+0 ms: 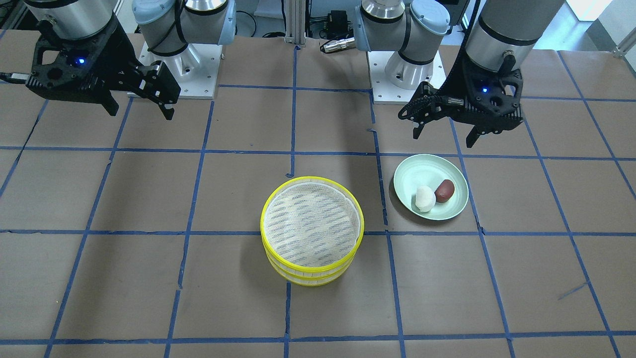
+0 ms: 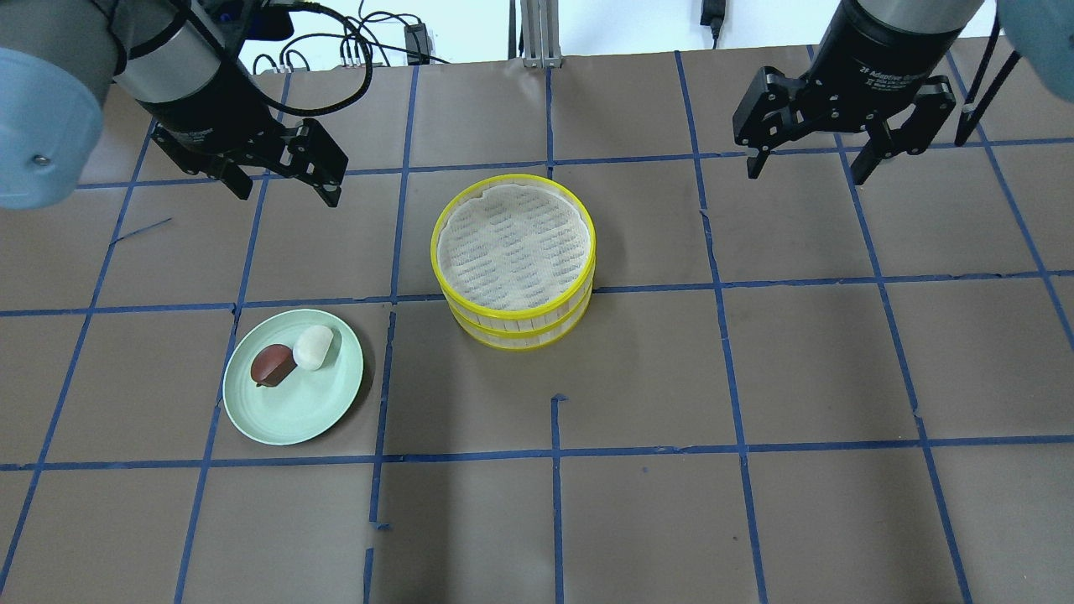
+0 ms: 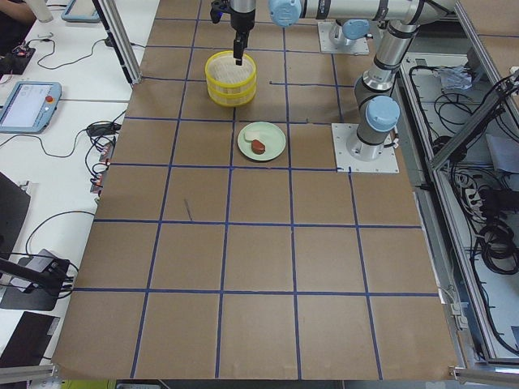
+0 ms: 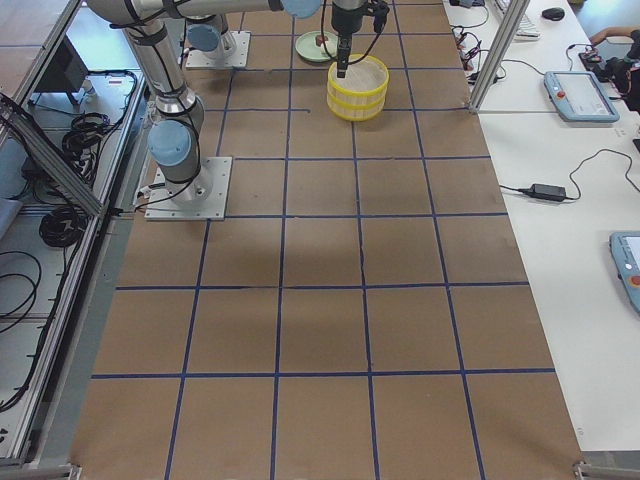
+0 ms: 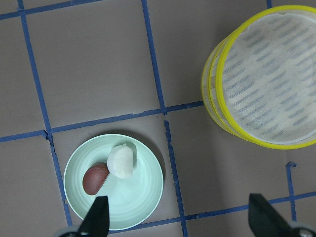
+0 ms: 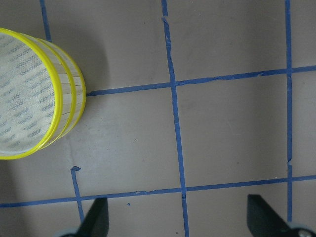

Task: Place buns in different layers of steamer
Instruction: 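Move left gripper to the plate while right gripper reaches the steamer rim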

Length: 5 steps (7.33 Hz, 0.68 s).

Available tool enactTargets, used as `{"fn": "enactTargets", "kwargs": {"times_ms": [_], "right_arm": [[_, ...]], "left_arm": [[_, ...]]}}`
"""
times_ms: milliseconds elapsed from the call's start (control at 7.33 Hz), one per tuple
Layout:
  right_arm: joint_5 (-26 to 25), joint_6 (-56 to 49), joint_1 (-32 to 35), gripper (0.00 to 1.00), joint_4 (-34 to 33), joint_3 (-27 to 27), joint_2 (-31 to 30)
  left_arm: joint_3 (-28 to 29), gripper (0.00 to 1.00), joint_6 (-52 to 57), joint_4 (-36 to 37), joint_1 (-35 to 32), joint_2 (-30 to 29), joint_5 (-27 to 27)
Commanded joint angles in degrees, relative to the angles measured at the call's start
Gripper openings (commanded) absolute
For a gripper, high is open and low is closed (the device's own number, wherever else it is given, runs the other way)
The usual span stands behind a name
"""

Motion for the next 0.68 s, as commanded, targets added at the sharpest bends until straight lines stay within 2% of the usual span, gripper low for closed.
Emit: {"fn": "enactTargets", "kwargs": {"times_ms": [0,273,545], "right_arm": [[0.2,0.0,0.0,1.00,-0.1,0.0,0.0],[-0.6,0.2,0.0,1.00,1.7,0.8,-0.1],[-0.1,1.3,0.7,1.00,-4.1,1.5,4.1]], "left_arm": [[-0.2,1.00,0.4,0.0,-0.2,0.1,0.0],[-0.8,1.00,0.9,-0.1,0.5,0.2,0.4],[-3.0,1.00,0.9,-0.1,1.1,0.3,1.6]]}}
